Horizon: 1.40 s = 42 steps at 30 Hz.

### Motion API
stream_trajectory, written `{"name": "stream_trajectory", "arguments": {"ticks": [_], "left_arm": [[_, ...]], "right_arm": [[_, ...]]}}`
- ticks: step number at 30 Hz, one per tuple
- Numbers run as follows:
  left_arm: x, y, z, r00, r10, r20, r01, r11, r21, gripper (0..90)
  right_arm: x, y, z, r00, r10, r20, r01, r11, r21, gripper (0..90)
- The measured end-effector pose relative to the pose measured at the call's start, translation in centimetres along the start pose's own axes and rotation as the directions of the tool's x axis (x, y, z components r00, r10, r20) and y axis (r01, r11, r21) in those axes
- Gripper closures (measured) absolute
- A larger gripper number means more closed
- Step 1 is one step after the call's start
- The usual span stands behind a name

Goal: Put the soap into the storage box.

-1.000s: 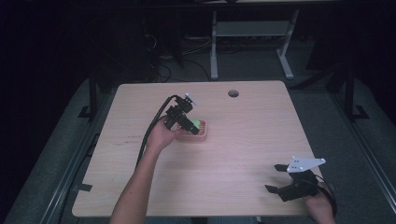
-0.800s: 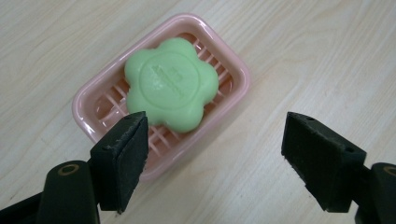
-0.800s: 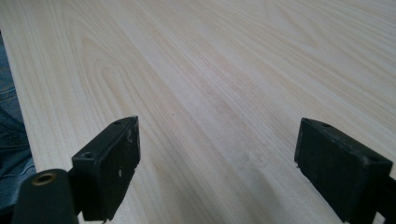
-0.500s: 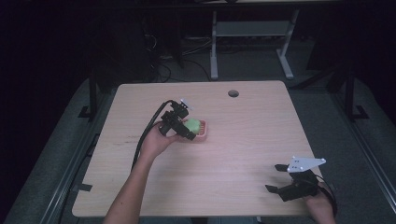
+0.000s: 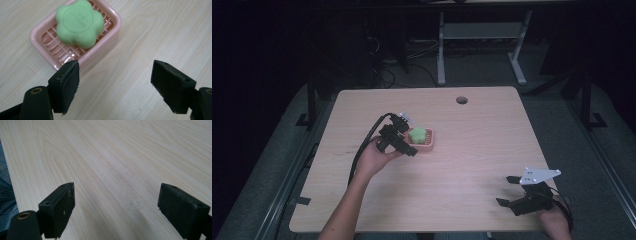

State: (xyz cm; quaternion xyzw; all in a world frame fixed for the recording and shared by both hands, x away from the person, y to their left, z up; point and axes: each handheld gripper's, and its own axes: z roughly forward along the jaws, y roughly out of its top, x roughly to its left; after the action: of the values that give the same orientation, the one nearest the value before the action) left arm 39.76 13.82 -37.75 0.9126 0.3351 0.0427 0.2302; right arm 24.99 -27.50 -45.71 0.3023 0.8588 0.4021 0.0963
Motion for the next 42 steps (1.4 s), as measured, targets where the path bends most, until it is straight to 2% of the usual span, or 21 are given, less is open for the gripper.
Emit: {"name": "stream_trajectory", "arguments": {"ticks": [9, 17, 19, 29, 32, 42], "left_arm": [[-0.3, -1.7, -0.5, 1.0000, -0.005, 0.001, 0.005, 0.9999, -0.014, 23.0], [-0.7, -3.1, -0.9, 0.9999, 0.009, 0.007, -0.009, 0.9998, -0.020, 22.9], [-0.9, -3.6, -0.9, 0.9999, -0.001, 0.010, 0.001, 0.9995, -0.033, 22.9], [-1.0, -5.3, -1.1, 0.9998, 0.015, 0.015, -0.014, 0.9992, -0.037, 22.9], [-0.9, -5.9, -1.4, 0.9999, 0.001, 0.015, 0.000, 0.9988, -0.050, 22.9], [-0.8, -7.7, -1.8, 0.9999, -0.008, 0.007, 0.008, 0.9984, -0.056, 22.8]], "right_arm": [[0.0, 0.0, 0.0, 1.0000, 0.005, 0.003, -0.005, 1.000, 0.007, 13.8], [0.0, -0.1, -0.1, 0.9999, 0.013, 0.007, -0.013, 1.000, 0.011, 13.8], [0.0, -0.1, 0.0, 0.9999, 0.011, 0.010, -0.011, 1.000, 0.015, 13.8], [-0.3, -0.3, 0.0, 0.9996, 0.016, 0.022, -0.017, 1.000, 0.016, 13.8], [-0.4, -0.4, 0.0, 0.9993, 0.027, 0.026, -0.028, 0.999, 0.024, 13.8], [-0.5, -0.5, -0.1, 0.9988, 0.035, 0.036, -0.036, 0.999, 0.022, 13.8]]}}
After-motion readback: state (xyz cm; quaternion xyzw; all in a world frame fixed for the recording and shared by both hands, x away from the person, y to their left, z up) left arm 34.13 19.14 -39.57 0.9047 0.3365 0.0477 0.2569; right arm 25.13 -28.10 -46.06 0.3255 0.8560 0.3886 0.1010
